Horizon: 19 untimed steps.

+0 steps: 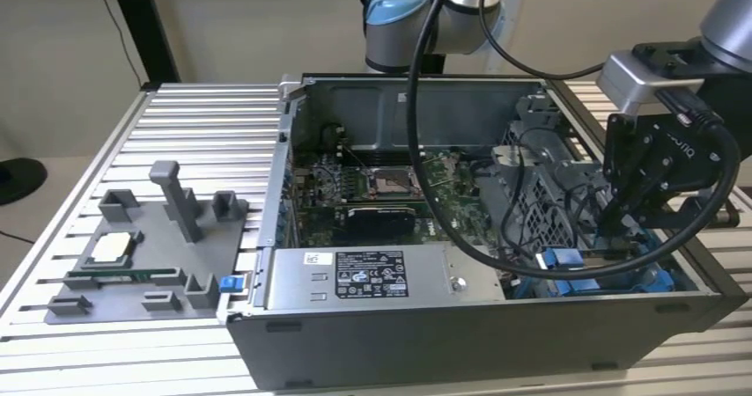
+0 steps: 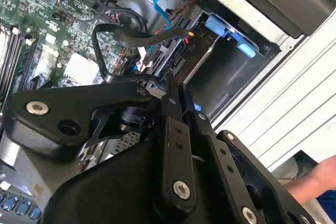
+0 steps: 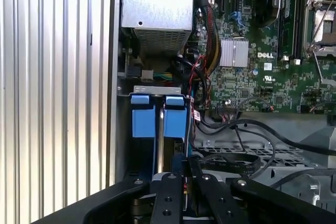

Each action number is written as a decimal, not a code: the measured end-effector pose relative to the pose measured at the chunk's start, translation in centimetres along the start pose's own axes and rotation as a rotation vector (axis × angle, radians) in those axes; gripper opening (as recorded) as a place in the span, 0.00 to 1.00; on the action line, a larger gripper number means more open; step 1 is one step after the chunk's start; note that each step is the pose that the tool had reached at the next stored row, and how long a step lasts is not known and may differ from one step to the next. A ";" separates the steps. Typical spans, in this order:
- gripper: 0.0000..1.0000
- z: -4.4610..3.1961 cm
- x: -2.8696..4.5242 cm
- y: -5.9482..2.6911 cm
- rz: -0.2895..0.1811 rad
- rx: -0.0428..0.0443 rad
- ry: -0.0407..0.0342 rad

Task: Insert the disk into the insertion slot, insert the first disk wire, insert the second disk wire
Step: 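Insert the second disk wire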

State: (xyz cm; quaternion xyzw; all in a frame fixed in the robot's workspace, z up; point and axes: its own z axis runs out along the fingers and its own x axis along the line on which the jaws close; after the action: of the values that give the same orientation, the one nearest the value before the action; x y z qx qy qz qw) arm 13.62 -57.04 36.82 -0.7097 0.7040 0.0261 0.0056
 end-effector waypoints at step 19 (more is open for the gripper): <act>0.00 1.45 0.07 0.37 -0.002 0.0589 0.0005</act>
State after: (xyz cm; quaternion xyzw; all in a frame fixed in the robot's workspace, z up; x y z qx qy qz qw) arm 13.22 -57.04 35.38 -0.7098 0.7038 0.0052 0.0264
